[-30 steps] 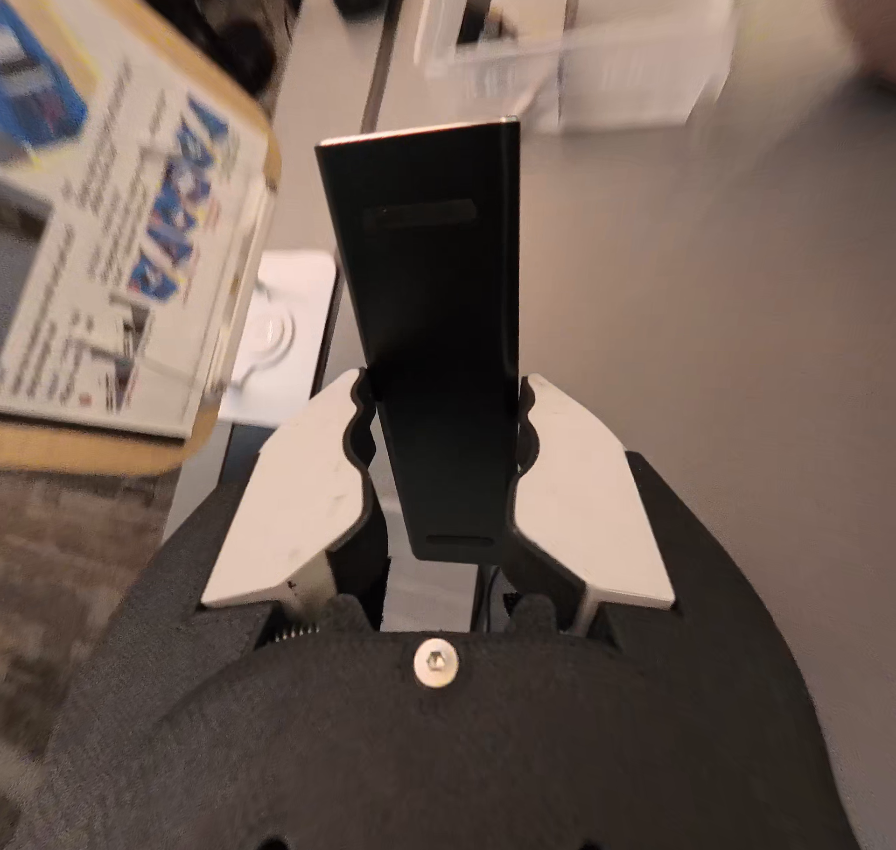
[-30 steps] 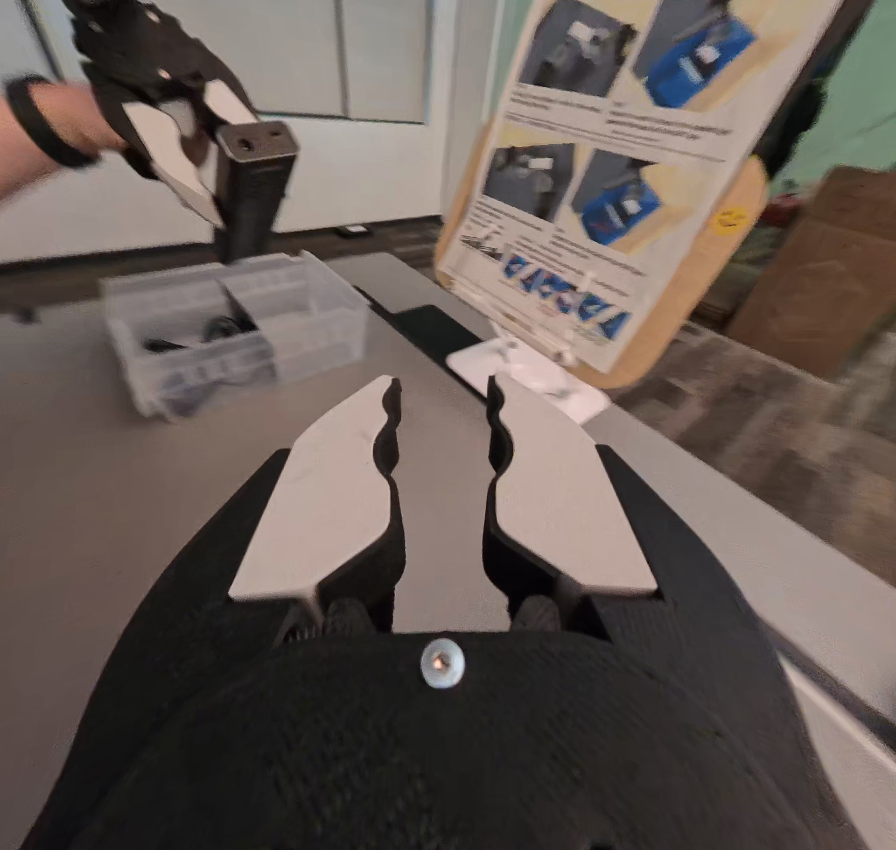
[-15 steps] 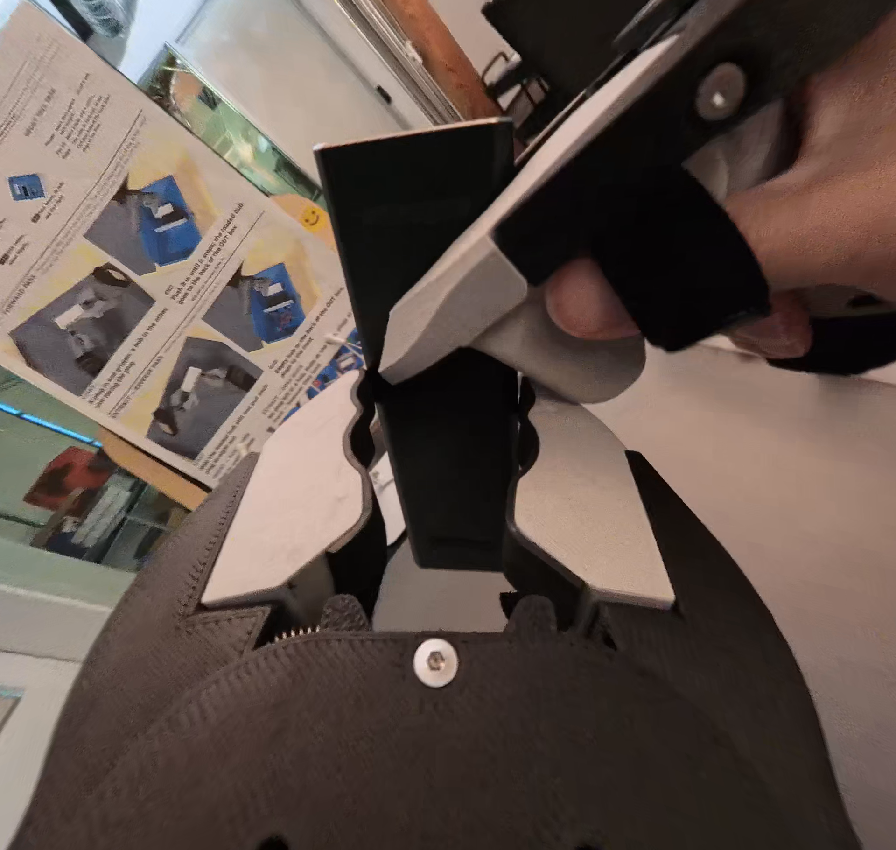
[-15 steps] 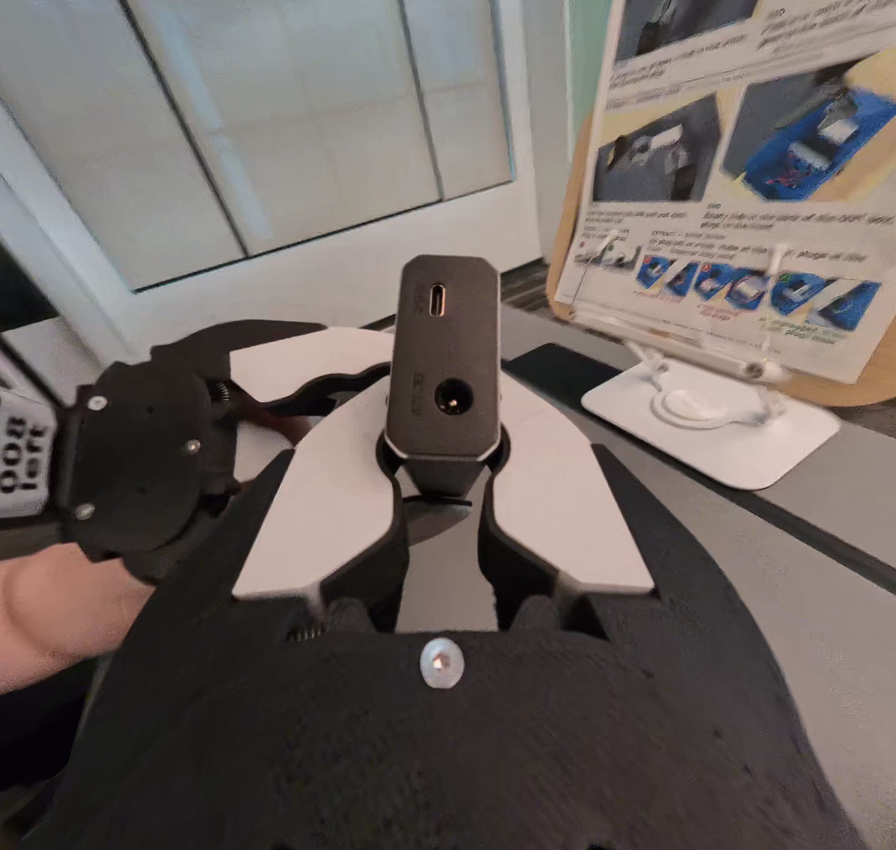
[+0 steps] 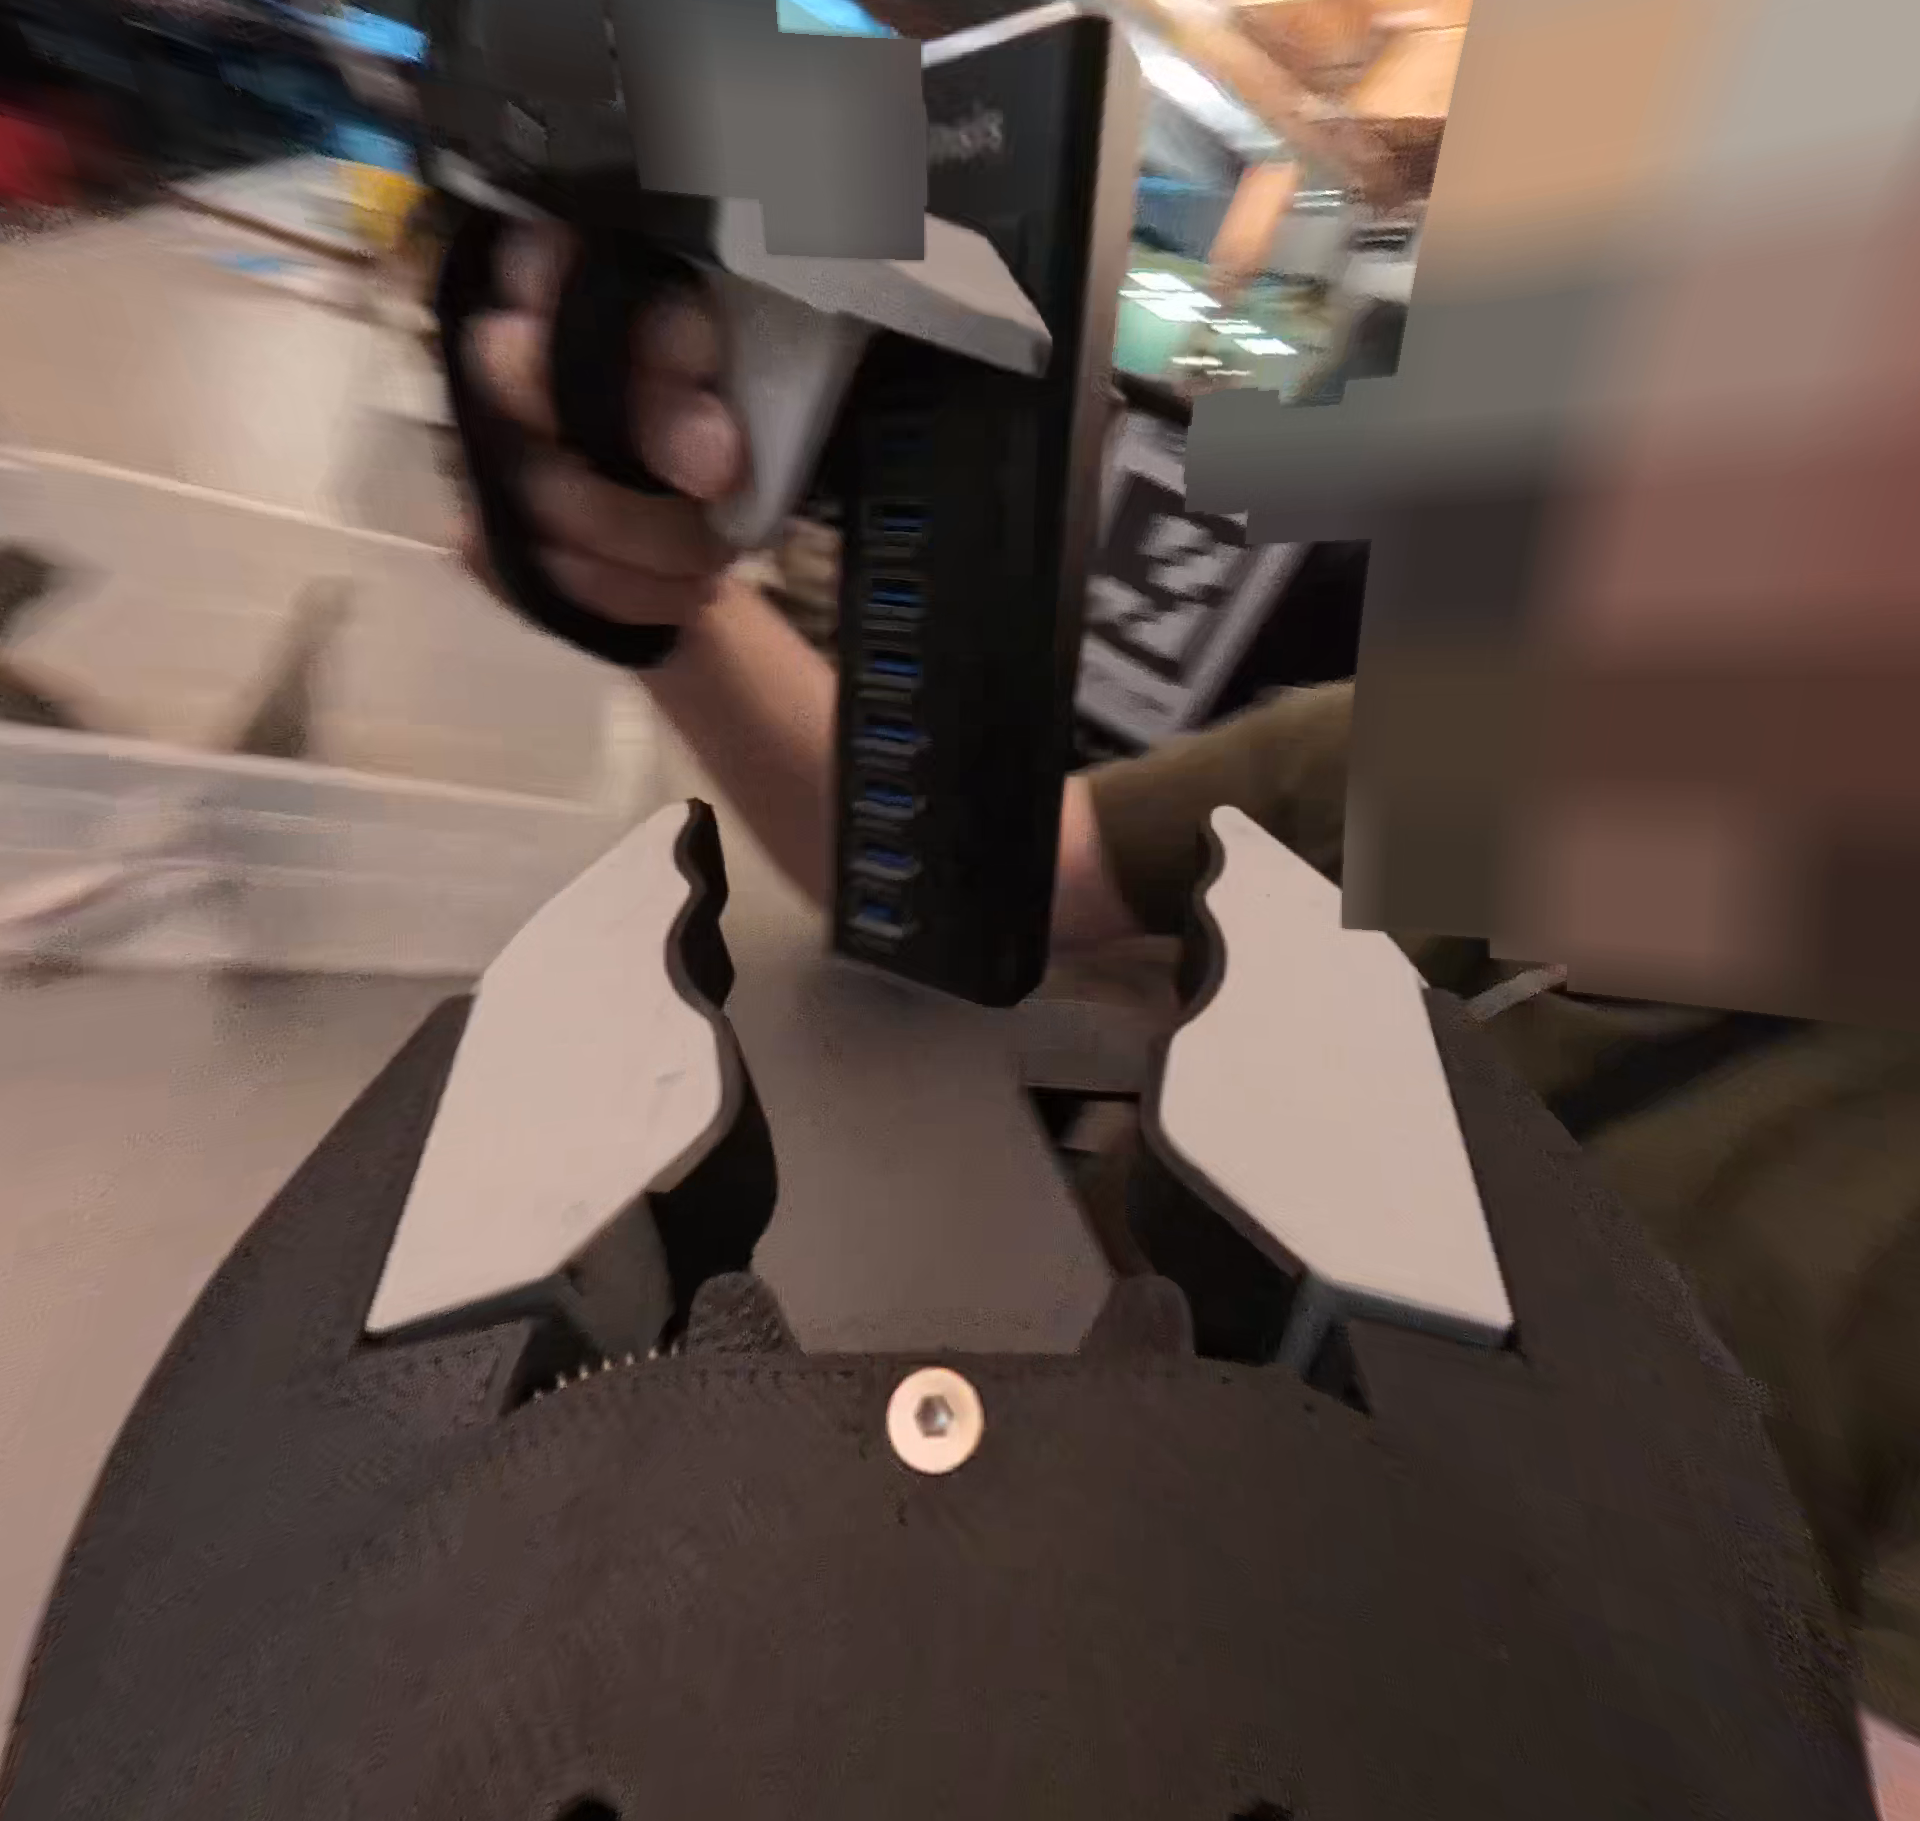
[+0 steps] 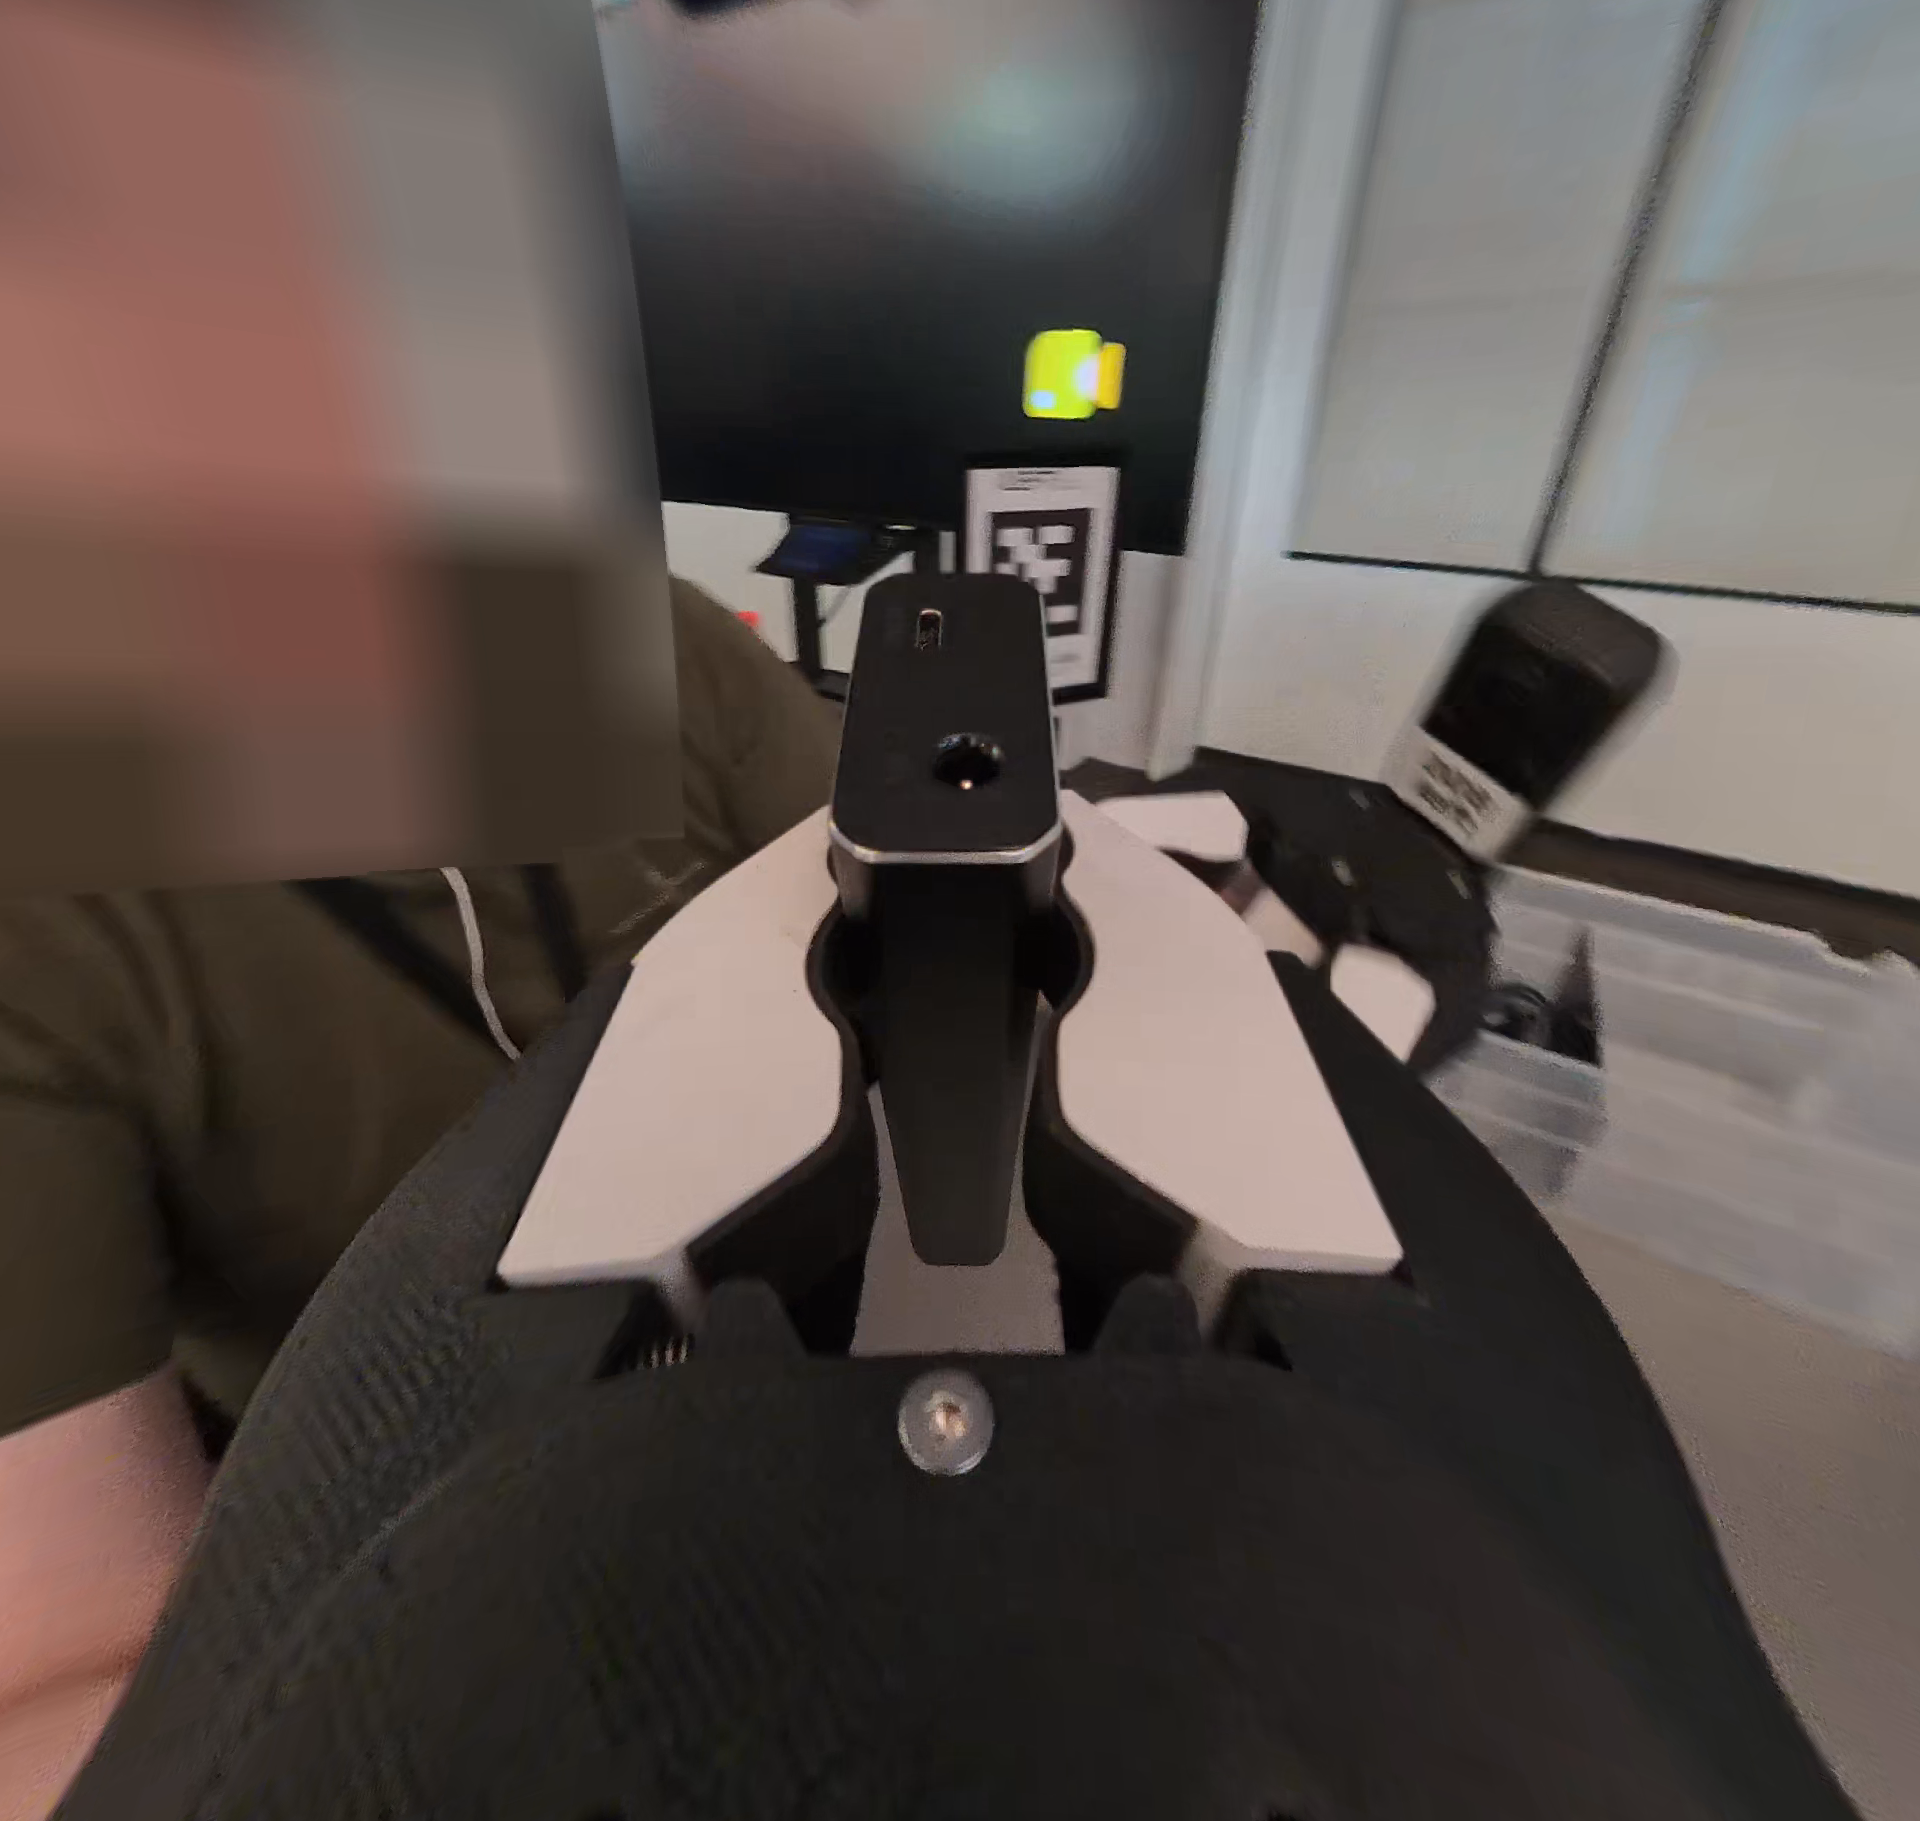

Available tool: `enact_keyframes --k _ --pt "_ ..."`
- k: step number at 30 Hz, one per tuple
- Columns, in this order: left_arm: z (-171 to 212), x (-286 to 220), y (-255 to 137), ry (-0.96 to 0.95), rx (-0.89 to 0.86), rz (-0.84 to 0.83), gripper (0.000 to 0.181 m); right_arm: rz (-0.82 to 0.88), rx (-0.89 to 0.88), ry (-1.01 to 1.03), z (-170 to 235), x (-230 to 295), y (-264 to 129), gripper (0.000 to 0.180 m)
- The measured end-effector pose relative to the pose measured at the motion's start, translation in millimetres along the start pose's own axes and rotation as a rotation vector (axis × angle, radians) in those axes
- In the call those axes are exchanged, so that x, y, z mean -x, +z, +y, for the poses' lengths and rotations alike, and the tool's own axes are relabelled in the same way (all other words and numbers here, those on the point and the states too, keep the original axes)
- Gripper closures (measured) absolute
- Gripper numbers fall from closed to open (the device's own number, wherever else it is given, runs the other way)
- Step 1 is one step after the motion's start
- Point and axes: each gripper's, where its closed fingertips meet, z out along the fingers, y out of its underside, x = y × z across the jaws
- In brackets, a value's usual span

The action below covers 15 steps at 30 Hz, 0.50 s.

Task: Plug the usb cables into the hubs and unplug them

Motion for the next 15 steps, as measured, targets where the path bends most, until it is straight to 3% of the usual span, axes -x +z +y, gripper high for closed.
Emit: enact_keyframes --k 2,7,9,11,15 --pt "10 -10 19 -0.039 -0.004 0.173 0.091 -0.078 0.014 -0.018 3 10 11 0.149" --pt "25 -22 48 -0.014 0.002 0.344 0.091 -0.129 0.046 -0.057 12 18 22 0.148" --pt "35 -18 58 0.063 0.052 0.291 0.098 -0.158 0.06 -0.094 17 23 22 0.149" --pt "41 -13 63 0.141 0.1 0.23 0.116 -0.198 0.08 -0.095 21 29 23 0.149" --pt "45 -8 63 0.197 0.141 0.175 0.117 -0.231 0.096 -0.159 25 39 23 0.149"
